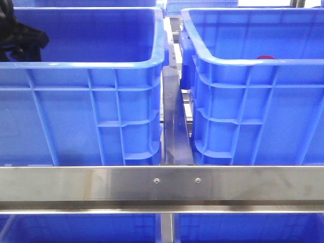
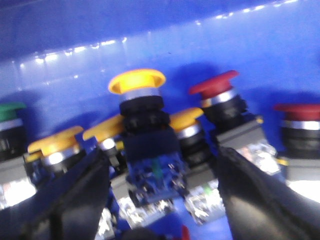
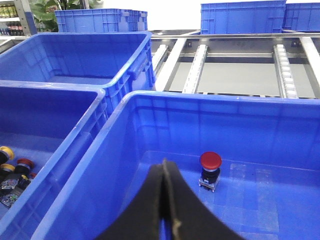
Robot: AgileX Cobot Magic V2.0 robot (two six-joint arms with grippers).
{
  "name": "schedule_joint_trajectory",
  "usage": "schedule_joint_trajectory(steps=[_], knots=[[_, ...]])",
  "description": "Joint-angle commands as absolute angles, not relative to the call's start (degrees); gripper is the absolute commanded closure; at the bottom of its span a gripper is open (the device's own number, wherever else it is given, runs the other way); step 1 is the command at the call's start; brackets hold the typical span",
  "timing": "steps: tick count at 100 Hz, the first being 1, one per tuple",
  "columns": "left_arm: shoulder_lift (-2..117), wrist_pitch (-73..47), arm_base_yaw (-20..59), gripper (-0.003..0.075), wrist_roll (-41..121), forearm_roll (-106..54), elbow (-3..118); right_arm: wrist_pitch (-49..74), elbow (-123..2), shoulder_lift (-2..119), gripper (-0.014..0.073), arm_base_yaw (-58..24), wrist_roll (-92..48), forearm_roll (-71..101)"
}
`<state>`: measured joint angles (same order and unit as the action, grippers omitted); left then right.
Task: Pick red and yellow buttons and place in box
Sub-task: 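Lower the left gripper onto a yellow-capped button and close it, then lift the yellow button out of the bin with the left gripper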
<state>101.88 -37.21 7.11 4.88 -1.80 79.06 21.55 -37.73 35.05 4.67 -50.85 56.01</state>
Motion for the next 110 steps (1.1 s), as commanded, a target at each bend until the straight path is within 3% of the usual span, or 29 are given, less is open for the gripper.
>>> schedule_joint_trajectory(steps=[1, 56, 70, 89, 110], knots=[[100.26, -33.82, 7.49, 0.0291, 4.93, -0.6, 81.39, 19.55, -39.19, 34.96, 0.066, 4.98, -51.33, 57.26], [104.71, -31.53, 7.49, 0.0302, 4.93, 0.69, 81.52, 19.55, -39.19, 34.96, 0.066, 4.98, -51.33, 57.26], [104.71, -31.64, 7.49, 0.043, 4.93, 0.69, 81.52, 19.55, -39.19, 34.96, 0.066, 4.98, -51.33, 57.26], [103.83, -32.56, 7.49, 0.072, 4.93, 1.16, 81.52, 19.55, -39.19, 34.96, 0.066, 4.98, -51.33, 57.26], [98.51, -33.33, 7.49, 0.0739, 4.93, 0.0, 81.52, 19.55, -39.19, 34.96, 0.066, 4.98, -51.33, 57.26]])
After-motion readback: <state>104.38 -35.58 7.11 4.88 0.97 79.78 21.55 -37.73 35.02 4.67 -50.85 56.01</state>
